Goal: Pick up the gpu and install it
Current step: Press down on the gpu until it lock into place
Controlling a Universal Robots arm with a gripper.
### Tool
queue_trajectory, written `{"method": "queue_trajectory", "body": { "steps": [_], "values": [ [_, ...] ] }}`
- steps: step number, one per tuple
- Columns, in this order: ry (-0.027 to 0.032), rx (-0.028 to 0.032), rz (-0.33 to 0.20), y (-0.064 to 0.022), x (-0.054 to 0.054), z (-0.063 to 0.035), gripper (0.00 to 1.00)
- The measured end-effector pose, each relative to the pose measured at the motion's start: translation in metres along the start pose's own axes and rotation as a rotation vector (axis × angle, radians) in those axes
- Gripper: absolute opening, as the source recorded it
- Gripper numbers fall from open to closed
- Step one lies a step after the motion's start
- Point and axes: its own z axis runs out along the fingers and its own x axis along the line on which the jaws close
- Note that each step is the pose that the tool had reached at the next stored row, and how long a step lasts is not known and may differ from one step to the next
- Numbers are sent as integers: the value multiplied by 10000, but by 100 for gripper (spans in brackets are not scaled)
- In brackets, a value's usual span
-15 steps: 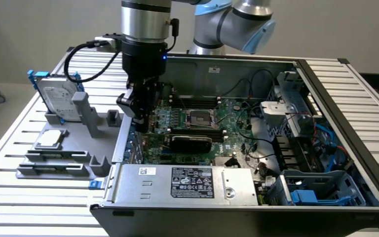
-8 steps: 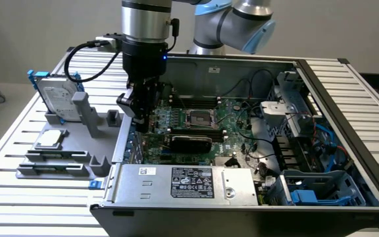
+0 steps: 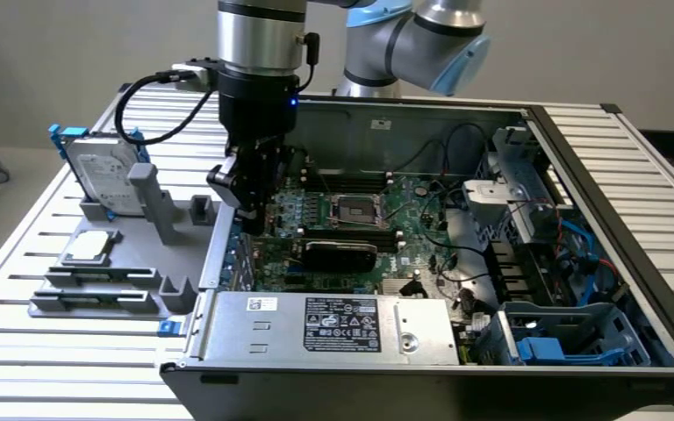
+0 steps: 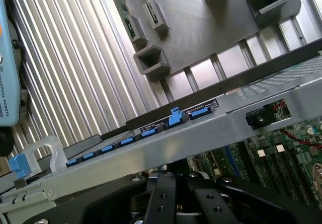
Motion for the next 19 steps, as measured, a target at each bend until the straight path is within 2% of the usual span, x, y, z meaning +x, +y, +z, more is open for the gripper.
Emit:
{"method": "queue_trajectory", "body": {
  "steps": [5,14,19],
  "values": [
    [-7,-1,78,-7,-2,-10,11],
    [-9,-40,321,-3,-10,-22,11],
    [-19,-22,471,2,-20,-26,11]
  ]
}}
